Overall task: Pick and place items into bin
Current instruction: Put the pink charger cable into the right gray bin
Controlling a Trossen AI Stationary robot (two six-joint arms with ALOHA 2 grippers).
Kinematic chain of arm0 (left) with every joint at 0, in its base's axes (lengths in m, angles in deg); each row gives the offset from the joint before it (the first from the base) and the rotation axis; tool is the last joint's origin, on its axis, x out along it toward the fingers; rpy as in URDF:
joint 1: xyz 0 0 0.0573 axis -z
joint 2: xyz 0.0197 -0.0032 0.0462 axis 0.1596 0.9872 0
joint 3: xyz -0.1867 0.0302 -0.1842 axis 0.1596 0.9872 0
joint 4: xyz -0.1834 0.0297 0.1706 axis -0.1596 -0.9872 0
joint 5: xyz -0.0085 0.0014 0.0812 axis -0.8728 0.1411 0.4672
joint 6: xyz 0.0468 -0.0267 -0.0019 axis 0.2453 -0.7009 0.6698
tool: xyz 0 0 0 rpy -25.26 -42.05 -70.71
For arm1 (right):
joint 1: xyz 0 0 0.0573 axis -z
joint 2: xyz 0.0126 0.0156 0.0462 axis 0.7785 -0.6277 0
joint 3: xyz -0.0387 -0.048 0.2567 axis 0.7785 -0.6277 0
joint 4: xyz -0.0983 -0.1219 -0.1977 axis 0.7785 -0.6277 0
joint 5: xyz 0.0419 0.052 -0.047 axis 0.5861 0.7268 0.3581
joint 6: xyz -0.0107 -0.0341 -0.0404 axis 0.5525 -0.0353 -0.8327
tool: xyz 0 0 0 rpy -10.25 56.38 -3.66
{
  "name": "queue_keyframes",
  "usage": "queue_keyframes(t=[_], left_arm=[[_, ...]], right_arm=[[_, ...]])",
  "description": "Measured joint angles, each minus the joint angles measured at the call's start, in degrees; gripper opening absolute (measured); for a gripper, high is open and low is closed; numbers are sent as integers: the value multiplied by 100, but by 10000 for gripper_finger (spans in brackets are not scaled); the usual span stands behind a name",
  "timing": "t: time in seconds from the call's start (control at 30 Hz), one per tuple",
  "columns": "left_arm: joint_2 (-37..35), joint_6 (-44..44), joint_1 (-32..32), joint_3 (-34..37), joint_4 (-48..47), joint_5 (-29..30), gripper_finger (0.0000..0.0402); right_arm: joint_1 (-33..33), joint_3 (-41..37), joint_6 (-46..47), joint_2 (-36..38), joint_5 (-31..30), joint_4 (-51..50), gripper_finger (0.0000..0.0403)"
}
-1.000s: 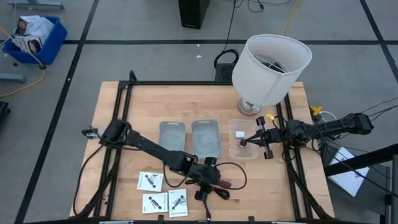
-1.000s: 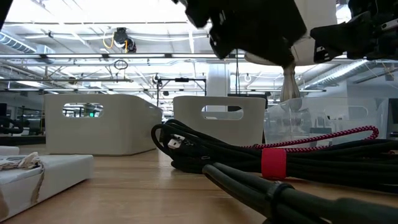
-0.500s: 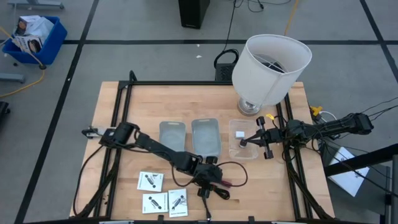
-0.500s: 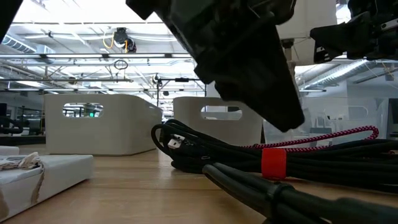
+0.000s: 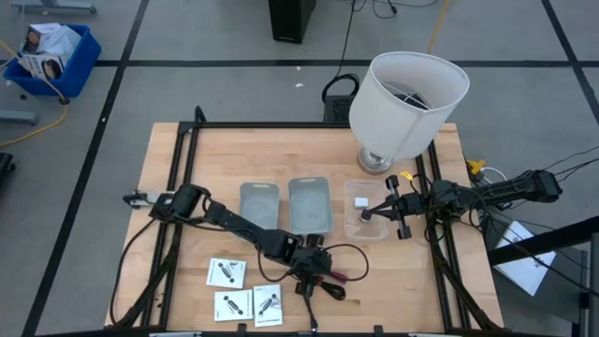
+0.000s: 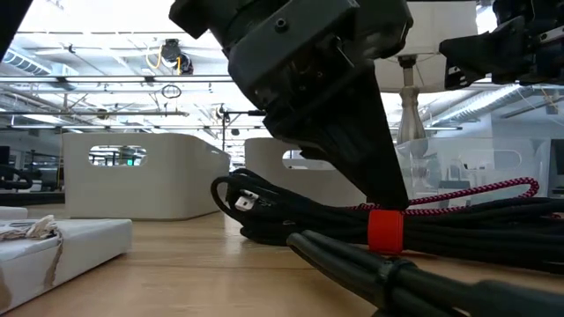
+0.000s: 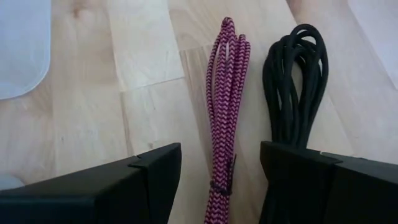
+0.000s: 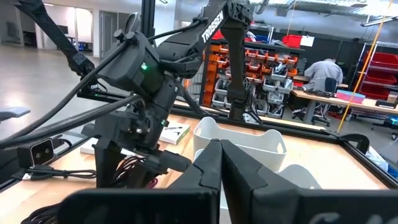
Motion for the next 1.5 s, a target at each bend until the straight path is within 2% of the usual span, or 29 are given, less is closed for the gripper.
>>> queue_keyframes(t=[0.43,0.53,0.63,0.8,0.87,1.03,1.17,1.3,1.4,1.5], left_arm=[[249,-276,183,4,189,79,225],[249,-254,183,4,192,60,212],[249,-231,183,4,188,63,165],[249,-38,191,4,203,-22,39],[249,57,189,0,294,-142,19],[159,508,191,-9,385,-140,37],[-215,805,173,-88,361,58,17],[-723,1043,152,-96,228,278,18],[-1190,1505,150,-96,-112,747,30],[-1637,2161,109,-101,-896,1616,24]], right_arm=[[4,0,-21,-7,-2,-55,2],[4,0,-20,-7,-4,-48,2],[4,0,-20,-7,-4,-46,2],[4,0,-22,-7,-4,-46,2],[4,0,-28,-7,-4,-46,2],[7,0,-37,-7,-4,-46,2],[7,0,-39,-7,-4,-46,2],[7,0,-37,-7,-4,-51,2],[7,0,-37,-14,-4,-59,2],[6,0,-28,-27,-4,-64,2]])
